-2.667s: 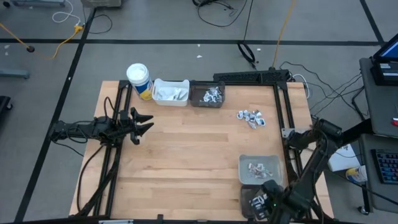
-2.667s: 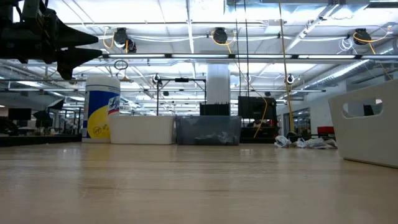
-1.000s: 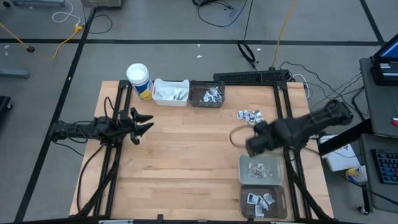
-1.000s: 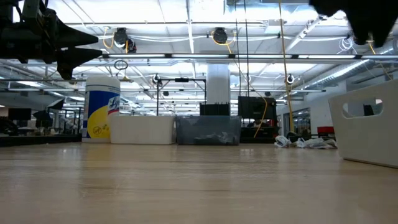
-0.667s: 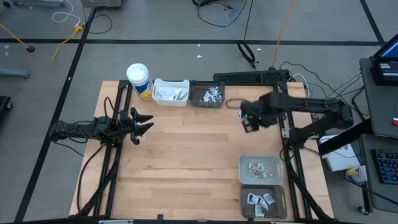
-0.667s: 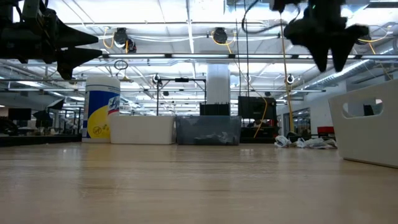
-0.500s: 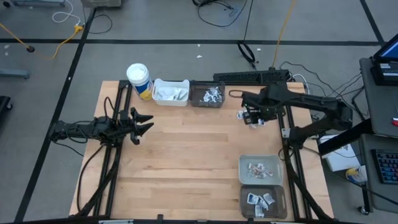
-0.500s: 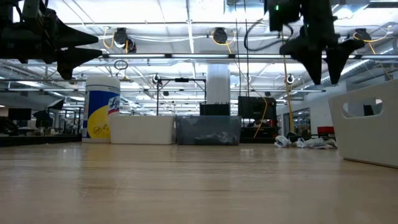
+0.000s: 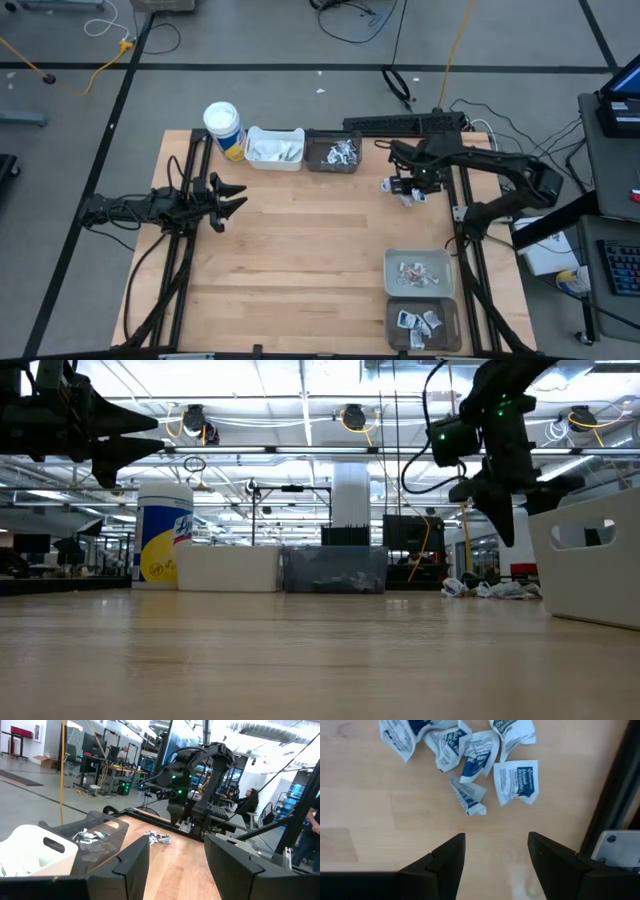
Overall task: Pick & Place First Aid Supplies
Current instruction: Put the blue alcohol pad into the bottom black bin
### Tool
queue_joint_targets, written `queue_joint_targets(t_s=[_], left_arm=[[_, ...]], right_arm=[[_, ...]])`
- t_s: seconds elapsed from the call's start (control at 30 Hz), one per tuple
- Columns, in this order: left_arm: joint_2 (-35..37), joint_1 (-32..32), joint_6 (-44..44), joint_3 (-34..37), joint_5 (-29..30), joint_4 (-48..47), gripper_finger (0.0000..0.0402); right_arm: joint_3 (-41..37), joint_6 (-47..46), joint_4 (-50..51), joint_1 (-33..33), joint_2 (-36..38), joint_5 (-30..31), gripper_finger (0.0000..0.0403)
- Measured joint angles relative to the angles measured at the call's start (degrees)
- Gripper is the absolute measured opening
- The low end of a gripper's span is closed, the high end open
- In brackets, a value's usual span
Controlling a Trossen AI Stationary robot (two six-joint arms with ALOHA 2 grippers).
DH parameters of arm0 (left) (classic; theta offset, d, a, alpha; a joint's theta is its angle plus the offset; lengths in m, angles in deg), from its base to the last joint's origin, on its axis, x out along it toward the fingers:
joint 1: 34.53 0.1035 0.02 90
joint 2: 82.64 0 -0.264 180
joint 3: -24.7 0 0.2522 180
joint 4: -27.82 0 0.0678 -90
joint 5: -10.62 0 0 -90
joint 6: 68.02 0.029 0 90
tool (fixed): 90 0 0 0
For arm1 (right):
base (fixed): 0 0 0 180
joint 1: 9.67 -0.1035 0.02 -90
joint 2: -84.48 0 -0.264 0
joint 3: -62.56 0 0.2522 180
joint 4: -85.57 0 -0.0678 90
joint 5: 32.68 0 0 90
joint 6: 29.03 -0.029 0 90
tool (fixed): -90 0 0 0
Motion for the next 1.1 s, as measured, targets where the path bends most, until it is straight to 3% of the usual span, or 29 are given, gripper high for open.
queue_joint_targets(t_s=[0.2,0.5,0.6,1.1], left_arm=[[-0.01,-0.01,0.00,0.00,0.00,0.01,0.0196],[0.01,-0.01,0.00,0.00,0.00,-0.01,0.0196],[0.00,-0.01,0.00,0.00,0.00,0.00,0.0196],[0.01,0.00,-0.01,0.00,0.00,0.01,0.0196]], right_arm=[[0.91,3.68,-0.78,2.70,-3.77,-3.01,0.0210],[0.81,5.25,-0.88,3.34,-5.65,-2.49,0.0210],[0.17,5.70,-1.38,3.68,-5.53,0.13,0.0210],[-5.46,10.60,-9.44,9.39,-8.86,-1.47,0.0210]])
